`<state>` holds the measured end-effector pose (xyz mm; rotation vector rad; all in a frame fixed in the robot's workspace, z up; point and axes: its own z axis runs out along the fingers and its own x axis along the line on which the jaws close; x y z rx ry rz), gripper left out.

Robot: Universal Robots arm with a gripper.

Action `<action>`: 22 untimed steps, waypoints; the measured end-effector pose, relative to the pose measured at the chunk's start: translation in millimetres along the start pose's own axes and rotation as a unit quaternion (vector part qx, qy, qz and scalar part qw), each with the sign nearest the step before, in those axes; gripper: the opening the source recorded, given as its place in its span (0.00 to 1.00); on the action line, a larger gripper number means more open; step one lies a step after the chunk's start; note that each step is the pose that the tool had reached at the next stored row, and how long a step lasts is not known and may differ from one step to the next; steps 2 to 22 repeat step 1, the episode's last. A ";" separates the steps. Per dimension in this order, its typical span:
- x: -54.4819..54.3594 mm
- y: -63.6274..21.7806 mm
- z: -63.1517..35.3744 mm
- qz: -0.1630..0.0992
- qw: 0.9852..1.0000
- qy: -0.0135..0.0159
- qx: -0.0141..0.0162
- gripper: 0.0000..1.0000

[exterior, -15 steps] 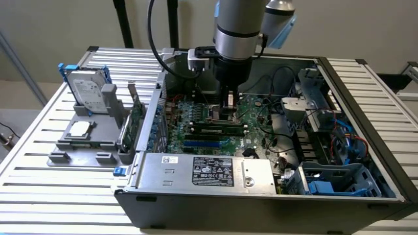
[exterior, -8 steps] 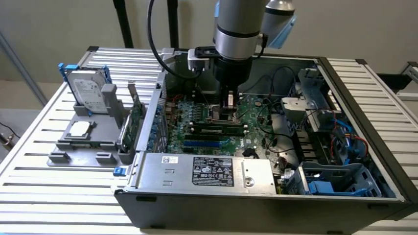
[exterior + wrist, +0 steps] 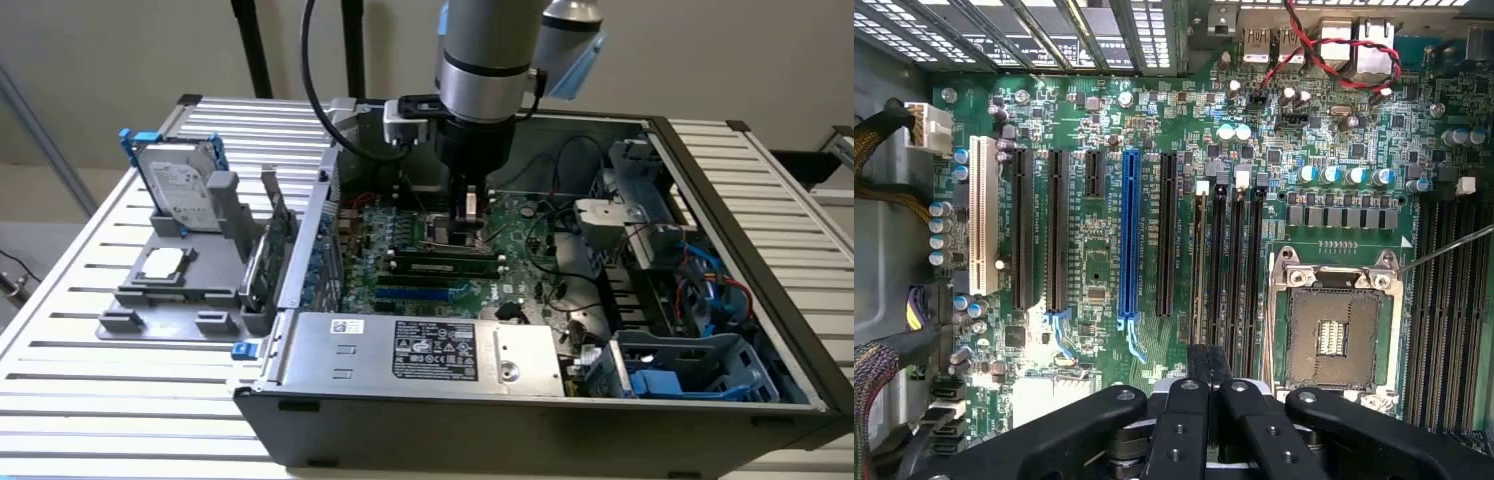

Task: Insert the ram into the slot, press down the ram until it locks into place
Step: 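Press down the ram until it locks into place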

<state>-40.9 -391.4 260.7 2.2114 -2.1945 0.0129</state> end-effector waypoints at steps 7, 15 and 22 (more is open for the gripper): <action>0.0 0.0 0.0 0.000 1.000 0.000 0.000 0.11; 0.0 0.0 0.0 0.000 1.000 0.000 0.000 0.11; 0.0 0.0 0.0 0.000 1.000 0.000 0.000 0.11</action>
